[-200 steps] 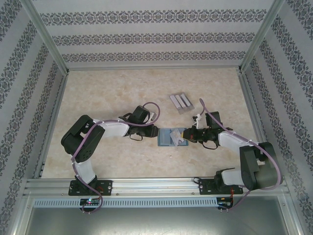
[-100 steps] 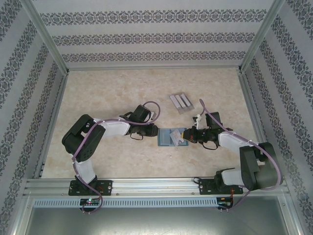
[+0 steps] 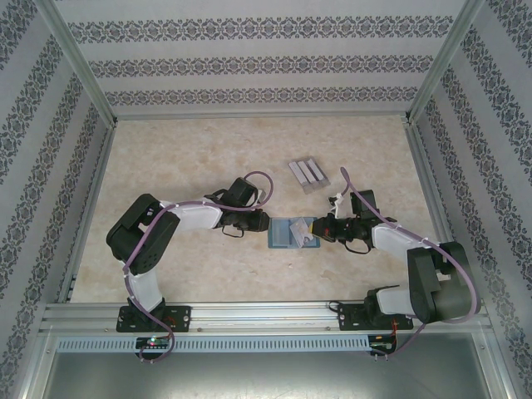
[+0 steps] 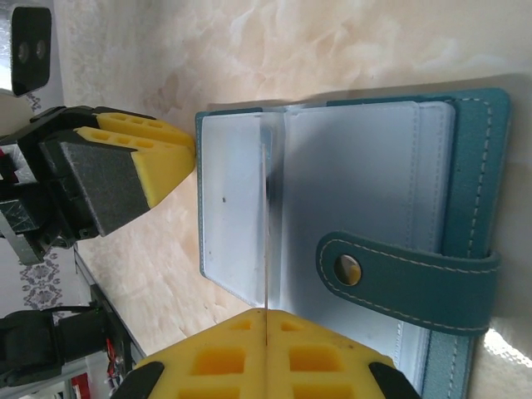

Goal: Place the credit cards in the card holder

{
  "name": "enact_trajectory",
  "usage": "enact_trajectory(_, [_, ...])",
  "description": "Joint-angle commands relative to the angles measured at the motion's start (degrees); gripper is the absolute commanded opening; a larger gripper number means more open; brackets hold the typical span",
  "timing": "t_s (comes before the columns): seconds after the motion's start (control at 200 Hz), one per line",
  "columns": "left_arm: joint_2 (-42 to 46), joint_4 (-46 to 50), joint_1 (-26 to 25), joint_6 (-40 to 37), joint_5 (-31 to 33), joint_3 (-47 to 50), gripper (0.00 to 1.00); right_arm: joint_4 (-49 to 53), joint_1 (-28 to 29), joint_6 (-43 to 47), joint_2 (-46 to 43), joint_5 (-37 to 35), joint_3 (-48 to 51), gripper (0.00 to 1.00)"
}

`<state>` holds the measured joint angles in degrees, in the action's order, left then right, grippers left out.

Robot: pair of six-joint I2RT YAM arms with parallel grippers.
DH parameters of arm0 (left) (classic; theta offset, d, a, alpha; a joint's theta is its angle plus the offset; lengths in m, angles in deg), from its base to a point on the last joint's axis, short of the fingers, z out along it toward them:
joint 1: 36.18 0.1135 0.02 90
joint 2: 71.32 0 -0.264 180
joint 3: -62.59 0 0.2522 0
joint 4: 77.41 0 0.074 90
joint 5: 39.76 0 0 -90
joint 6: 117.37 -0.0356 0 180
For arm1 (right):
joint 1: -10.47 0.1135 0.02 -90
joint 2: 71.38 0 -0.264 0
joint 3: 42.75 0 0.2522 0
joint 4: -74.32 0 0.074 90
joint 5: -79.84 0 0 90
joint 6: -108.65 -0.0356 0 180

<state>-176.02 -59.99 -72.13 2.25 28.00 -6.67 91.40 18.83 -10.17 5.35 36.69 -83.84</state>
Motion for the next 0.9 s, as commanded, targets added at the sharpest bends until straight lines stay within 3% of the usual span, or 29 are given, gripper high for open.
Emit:
enact_trajectory(0.0, [-2.34, 1.48, -0.32, 0.52, 2.10, -0.49, 0.27, -0.69, -0.12, -0.17, 1.41, 1.65, 0.02, 0.00])
enact_trajectory(0.235, [-2.26, 1.26, -0.27, 0.43, 1.64, -0.51, 0.27, 1.76, 1.98, 1.24, 6.03, 2.50, -2.89, 0.00])
enact_trajectory(0.475, [-2.24, 2.09, -0.33, 0.15, 2.26, -0.94, 0.26, 1.45, 1.96, -0.62, 4.22, -0.15, -1.98, 0.01])
enact_trajectory(0.664, [-2.38, 2.30, -0.27, 0.12, 1.91, -1.11, 0.26, -3.99, 2.63, -7.27, 1.58, -4.35, 0.43, 0.03])
enact_trajectory(0.894, [-2.27, 2.15, -0.27, 0.25, 1.54, -1.01, 0.26, -9.94, 3.59, -10.76, 4.74, -5.79, 1.00, 0.01])
